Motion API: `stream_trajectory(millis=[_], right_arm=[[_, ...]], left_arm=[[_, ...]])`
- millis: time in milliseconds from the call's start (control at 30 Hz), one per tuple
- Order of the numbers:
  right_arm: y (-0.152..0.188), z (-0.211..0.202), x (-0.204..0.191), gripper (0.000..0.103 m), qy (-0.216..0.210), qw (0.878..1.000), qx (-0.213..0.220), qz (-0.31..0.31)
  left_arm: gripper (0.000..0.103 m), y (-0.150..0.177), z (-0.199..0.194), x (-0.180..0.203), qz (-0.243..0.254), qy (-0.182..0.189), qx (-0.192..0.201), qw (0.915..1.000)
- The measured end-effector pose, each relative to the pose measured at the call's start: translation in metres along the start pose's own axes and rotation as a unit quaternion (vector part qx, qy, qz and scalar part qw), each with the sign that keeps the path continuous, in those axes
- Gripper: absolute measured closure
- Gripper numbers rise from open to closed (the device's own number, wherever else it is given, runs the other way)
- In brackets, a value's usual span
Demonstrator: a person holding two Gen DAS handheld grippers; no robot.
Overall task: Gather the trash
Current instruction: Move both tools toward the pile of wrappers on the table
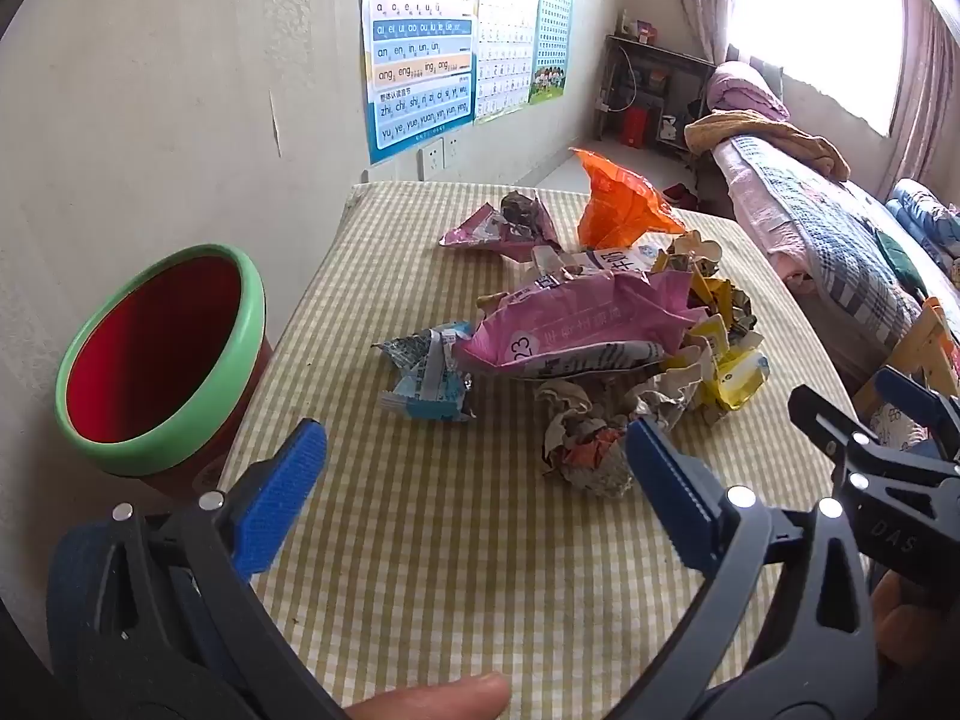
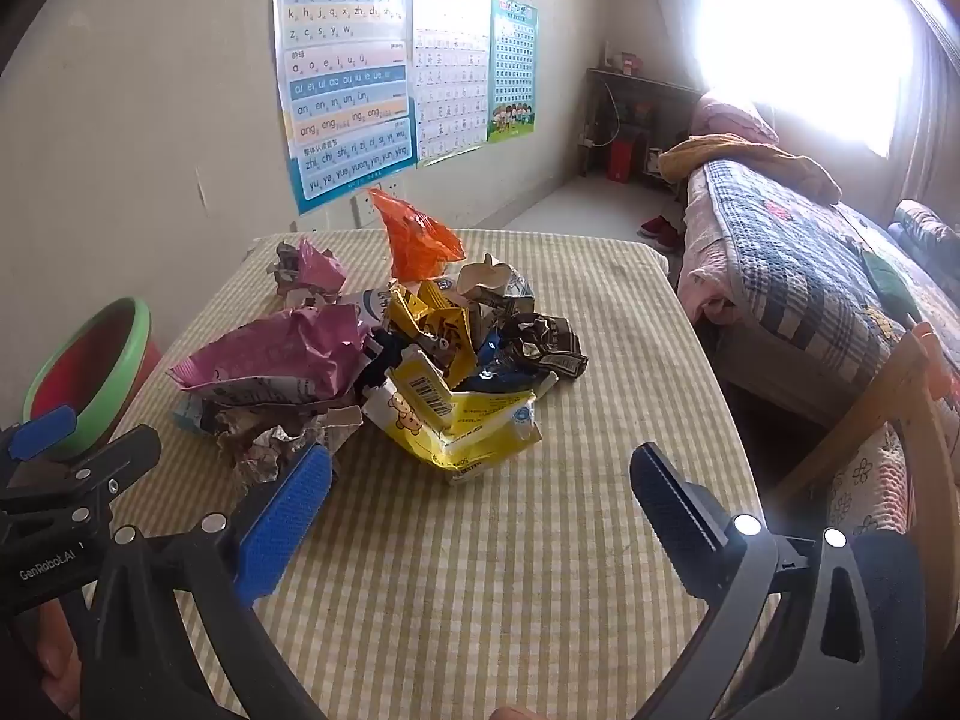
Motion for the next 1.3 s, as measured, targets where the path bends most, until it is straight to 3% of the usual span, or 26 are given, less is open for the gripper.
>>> stream_trajectory(millis=[1300], right_arm=[[0.0047, 0.0081, 0.0021, 0.007, 0.006, 1.000, -0.010, -0.006]], left_arm=[[0.005, -0.0025, 0.0008, -0.0067, -0.013, -0.002, -0.003, 0.9999]])
Point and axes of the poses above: each gripper's, at about its wrist camera, not at the fingertips, and z roughly the way its jaws point, x to its right, y to its underside, the point moved 5 cm from there along z, roughly the way its jaws point, and after that the axes turned 11 degrees about -z, right-handed, at the moved point
